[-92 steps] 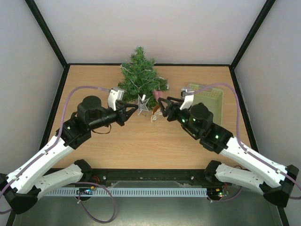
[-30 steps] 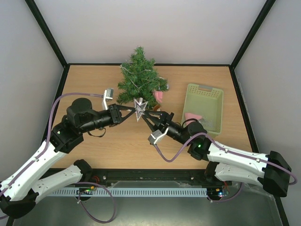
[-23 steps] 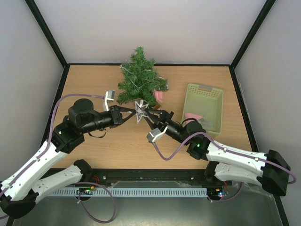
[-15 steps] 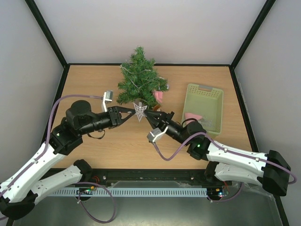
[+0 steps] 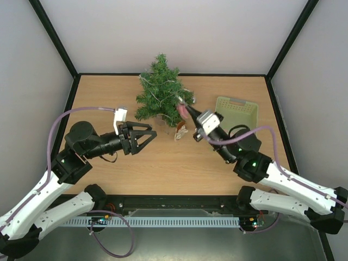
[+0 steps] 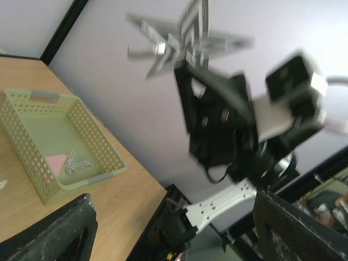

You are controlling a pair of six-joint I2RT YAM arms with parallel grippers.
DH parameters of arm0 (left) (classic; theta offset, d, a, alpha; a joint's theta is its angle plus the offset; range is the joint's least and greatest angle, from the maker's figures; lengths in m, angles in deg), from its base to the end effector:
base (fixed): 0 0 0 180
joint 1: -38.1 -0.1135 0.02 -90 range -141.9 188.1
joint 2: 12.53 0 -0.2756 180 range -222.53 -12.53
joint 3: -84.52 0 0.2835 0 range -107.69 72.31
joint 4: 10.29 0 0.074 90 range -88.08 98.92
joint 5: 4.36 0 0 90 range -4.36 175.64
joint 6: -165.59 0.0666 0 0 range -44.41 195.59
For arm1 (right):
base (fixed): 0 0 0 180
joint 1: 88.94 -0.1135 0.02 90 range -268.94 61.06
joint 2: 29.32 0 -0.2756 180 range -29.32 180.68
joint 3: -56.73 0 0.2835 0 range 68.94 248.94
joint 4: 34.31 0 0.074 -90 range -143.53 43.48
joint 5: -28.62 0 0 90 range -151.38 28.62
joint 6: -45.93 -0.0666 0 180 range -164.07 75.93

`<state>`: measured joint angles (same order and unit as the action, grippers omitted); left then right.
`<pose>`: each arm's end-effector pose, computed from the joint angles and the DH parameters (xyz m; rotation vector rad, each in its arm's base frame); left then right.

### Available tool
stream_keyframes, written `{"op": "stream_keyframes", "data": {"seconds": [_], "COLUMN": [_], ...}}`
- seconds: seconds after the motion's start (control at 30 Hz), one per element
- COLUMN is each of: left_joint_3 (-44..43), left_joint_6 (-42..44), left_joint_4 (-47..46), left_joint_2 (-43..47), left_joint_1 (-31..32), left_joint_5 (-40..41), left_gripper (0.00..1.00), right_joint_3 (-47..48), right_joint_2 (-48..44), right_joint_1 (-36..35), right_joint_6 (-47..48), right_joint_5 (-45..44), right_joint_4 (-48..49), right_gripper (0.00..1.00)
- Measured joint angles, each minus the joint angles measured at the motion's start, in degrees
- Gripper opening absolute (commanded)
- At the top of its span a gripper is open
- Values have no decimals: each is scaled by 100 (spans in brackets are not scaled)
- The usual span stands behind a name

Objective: Decorate the small christmas tree
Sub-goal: Place the decoration item on the Christmas tree.

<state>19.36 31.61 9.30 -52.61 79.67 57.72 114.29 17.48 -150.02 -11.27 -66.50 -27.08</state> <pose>0.1275 -0.1548 0.4238 0.4136 1.6469 -1.5232 0.1229 0.2101 0.4107 -0.8706 0.9201 0.3702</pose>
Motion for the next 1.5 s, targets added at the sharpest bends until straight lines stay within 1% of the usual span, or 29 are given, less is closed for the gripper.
{"op": "stream_keyframes", "data": {"seconds": [0.07,0.1,0.13,0.27,0.4,0.5,0.63,0.77,0.93,1.13,1.27,1.33,1.5], "left_joint_3": [11,44,85,485,1054,1491,2072,2146,2085,2087,2142,2203,2227], "left_joint_6": [426,649,833,1445,2039,2579,3241,3969,4798,5241,5324,5340,5342], "left_joint_4": [-37,-48,-42,-92,-138,-260,-424,-350,-125,136,153,144,151], "left_joint_2": [9,26,42,210,490,793,1272,1346,1174,1075,1274,1408,1519], "left_joint_1": [0,0,0,0,0,0,2,0,0,0,0,0,0], "left_joint_5": [-181,-267,-310,-468,-481,-472,-306,74,575,901,1005,1062,1108], "left_gripper": [89,98,99,99,99,100,100,99,100,100,100,100,100], "right_joint_3": [619,918,1121,1950,3016,3547,3960,4492,5329,6771,7632,7877,8081], "right_joint_2": [155,238,302,634,1274,1681,2074,2562,3233,4177,4684,4846,5034], "right_joint_1": [0,0,-2,-2,0,92,435,822,1056,1130,1143,1174,1283], "right_joint_6": [-608,-890,-1115,-1915,-2280,-2428,-2706,-3036,-3263,-3324,-3287,-3259,-3217], "right_joint_5": [-376,-551,-662,-992,-1178,-1252,-1106,-807,-433,-111,-96,-101,-87], "right_joint_4": [-533,-785,-957,-1751,-2476,-2736,-2949,-3132,-3414,-4000,-4527,-4750,-5115], "right_gripper": [2,2,2,2,2,2,2,2,2,2,2,2,2]}}
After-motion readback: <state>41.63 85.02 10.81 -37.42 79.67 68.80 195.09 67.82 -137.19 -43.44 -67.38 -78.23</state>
